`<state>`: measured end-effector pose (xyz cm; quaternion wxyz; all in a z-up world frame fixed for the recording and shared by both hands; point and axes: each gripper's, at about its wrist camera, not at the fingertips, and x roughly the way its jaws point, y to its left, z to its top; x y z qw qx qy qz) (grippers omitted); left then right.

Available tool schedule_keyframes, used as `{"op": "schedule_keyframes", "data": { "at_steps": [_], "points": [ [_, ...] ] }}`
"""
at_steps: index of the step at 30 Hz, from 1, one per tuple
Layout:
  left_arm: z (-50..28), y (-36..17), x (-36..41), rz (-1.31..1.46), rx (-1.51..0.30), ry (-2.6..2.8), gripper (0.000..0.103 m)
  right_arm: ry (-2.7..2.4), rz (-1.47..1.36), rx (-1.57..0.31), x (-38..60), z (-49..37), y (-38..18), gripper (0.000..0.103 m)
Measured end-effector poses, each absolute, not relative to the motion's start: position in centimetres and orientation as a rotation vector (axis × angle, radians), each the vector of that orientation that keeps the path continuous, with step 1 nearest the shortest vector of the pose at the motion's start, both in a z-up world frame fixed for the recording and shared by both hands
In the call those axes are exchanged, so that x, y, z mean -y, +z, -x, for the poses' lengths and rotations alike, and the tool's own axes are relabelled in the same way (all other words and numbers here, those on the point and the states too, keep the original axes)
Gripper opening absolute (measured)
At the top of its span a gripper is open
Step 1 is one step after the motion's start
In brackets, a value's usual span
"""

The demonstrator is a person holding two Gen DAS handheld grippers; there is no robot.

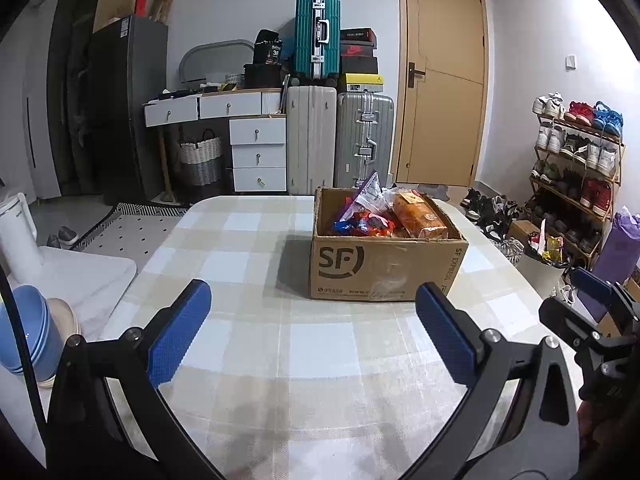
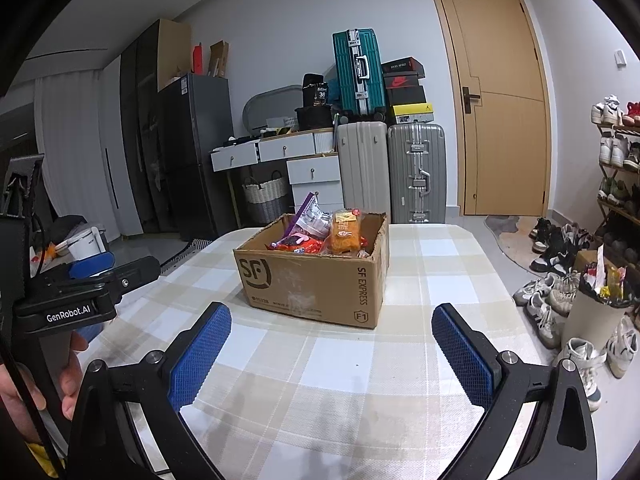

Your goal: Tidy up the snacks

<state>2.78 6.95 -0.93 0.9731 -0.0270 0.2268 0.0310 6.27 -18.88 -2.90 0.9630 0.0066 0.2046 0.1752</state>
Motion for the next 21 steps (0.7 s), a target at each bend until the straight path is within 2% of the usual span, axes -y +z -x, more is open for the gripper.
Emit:
{"op": "schedule_keyframes", "data": {
  "at_steps": [21],
  "points": [
    [-2.9,-1.04,-6.78,0.04,-0.463,0.061,0.102,0.364,-0.023,-0.416,19.01,-6.01,-2.66,0.102]
  ]
}}
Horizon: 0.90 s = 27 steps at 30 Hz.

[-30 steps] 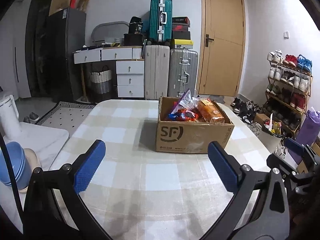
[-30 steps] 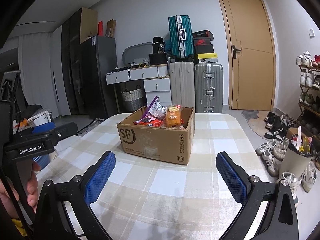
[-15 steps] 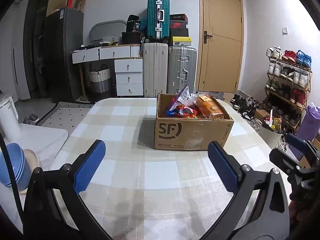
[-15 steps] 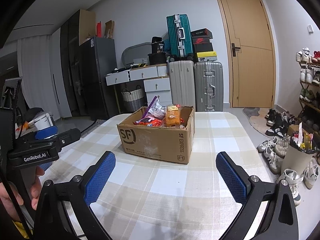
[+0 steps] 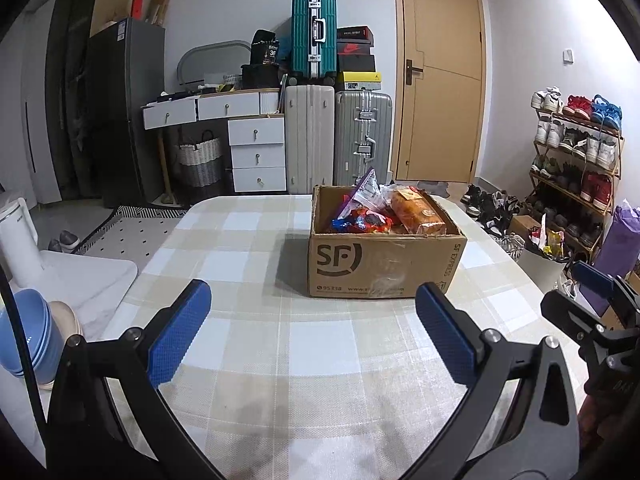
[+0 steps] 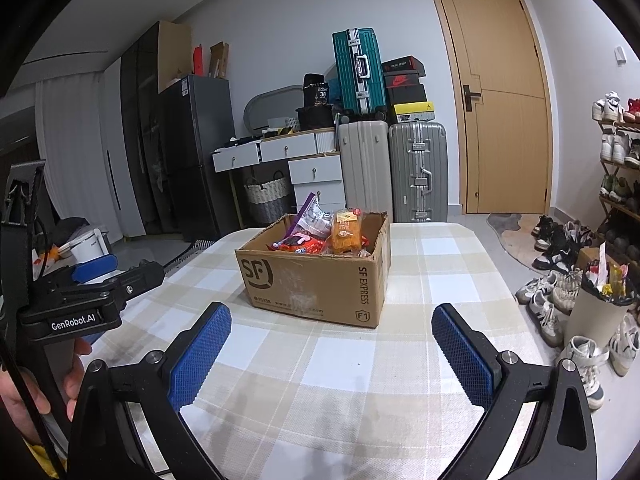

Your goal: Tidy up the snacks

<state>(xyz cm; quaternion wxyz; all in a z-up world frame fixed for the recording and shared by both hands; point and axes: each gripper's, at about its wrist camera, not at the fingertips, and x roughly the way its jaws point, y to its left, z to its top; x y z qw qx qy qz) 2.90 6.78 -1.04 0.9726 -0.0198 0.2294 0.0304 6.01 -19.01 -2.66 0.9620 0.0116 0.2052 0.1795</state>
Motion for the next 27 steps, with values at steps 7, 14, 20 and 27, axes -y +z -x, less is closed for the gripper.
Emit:
{"op": "schedule_keyframes", "data": {
  "at_steps": [7,14,20,27],
  "points": [
    [-2.95,-1.39,-6.73,0.03,-0.471,0.065,0.102,0.366,-0.023,-0.415,19.07,-6.02,-2.59,0.102],
    [-2.92,-1.43,-6.92,0.028,-0.469,0.068,0.102,0.37,-0.024,-0.416,19.05,-5.98,-2.57,0.102],
    [-2.94,-1.41,-7.02,0.02,-0.467,0.076,0.102,0.37,-0.024,-0.417,19.05,-5.98,-2.58,0.102],
    [-2.81,-1.08,-7.3,0.02,-0.458,0.094,0.102,0.368,-0.024,-0.418,18.99,-5.98,-2.58,0.102]
  ]
}}
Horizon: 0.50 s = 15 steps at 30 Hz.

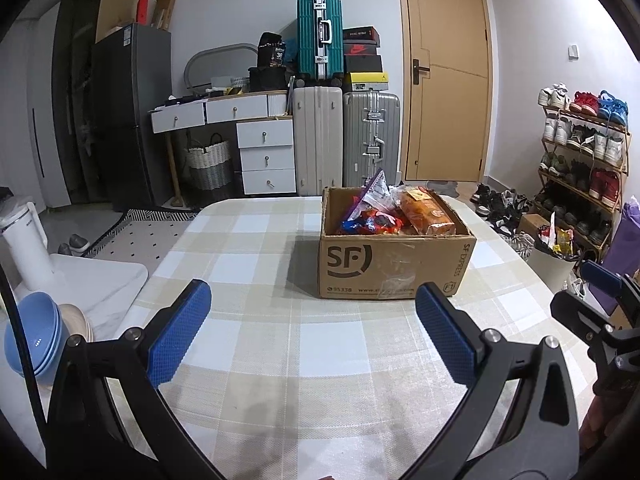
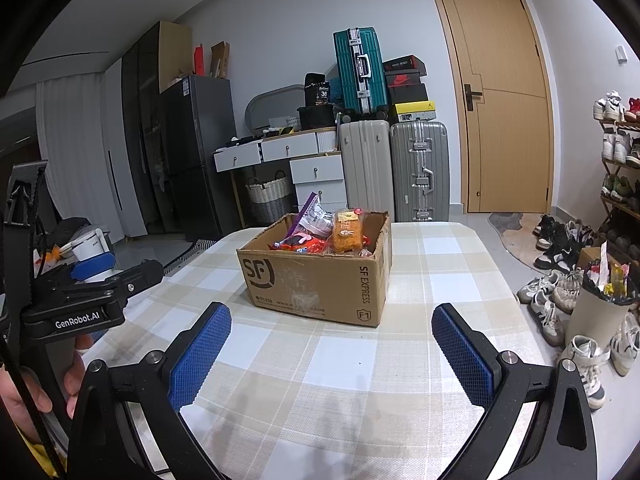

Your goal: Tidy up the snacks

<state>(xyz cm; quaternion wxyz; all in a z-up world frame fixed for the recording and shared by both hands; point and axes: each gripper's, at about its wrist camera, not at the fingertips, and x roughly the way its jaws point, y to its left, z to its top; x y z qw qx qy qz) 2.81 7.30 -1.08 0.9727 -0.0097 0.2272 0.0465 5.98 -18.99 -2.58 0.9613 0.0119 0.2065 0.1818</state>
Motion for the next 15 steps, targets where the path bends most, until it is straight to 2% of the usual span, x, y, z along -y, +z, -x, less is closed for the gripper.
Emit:
{"op": "schedule_keyframes", "data": {
  "at_steps": [12,15],
  "points": [
    [-2.37,-0.93,-7.05,0.011,-0.447,0.083,0.102,0.371,-0.025,-0.421,18.99,-6.08,-2.6,0.102],
    [-2.88,-1.26,-6.69,-0.001,-0.492,0.071,0.102,0.373,-0.024,-0.42,18.93,-6.05,-2.62,0.102]
  ]
}}
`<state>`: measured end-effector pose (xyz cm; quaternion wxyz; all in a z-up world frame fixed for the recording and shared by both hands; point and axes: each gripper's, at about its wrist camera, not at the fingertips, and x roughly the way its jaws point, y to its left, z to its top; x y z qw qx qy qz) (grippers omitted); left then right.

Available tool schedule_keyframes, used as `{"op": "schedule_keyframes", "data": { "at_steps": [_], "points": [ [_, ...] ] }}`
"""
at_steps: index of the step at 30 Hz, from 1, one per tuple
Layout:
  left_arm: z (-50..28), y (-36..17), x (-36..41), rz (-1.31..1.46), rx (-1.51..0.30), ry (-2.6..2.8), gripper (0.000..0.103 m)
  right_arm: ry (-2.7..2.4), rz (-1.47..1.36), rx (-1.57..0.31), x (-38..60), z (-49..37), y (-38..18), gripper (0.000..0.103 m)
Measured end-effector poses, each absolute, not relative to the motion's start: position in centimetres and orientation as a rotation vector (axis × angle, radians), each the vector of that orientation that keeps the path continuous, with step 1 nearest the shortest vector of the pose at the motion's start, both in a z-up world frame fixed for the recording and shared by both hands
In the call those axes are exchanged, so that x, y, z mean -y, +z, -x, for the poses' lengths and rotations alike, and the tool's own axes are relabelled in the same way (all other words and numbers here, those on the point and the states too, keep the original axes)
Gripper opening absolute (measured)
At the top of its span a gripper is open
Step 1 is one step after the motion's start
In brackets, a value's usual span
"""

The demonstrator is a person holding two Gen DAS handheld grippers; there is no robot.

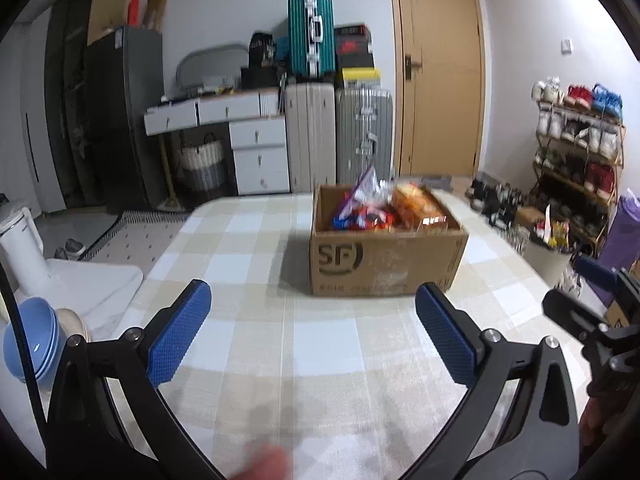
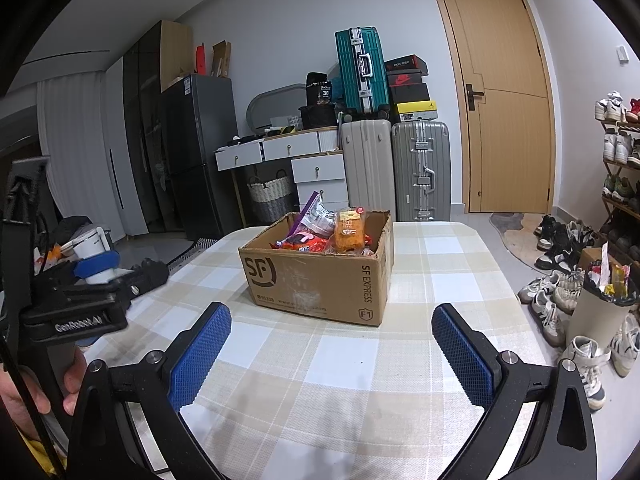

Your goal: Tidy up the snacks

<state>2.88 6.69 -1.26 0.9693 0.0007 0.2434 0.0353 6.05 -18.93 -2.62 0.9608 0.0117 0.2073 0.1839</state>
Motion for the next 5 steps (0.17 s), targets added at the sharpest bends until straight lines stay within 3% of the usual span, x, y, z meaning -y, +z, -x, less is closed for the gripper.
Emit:
{"op": "schedule_keyframes", "data": {
  "at_steps": [5],
  "points": [
    [-4.0,-2.5,-8.1,0.082,-0.552,0.055,0.102,0.372,-0.025,-0.421,19.0,-6.1,-2.6,0.102]
  ]
}}
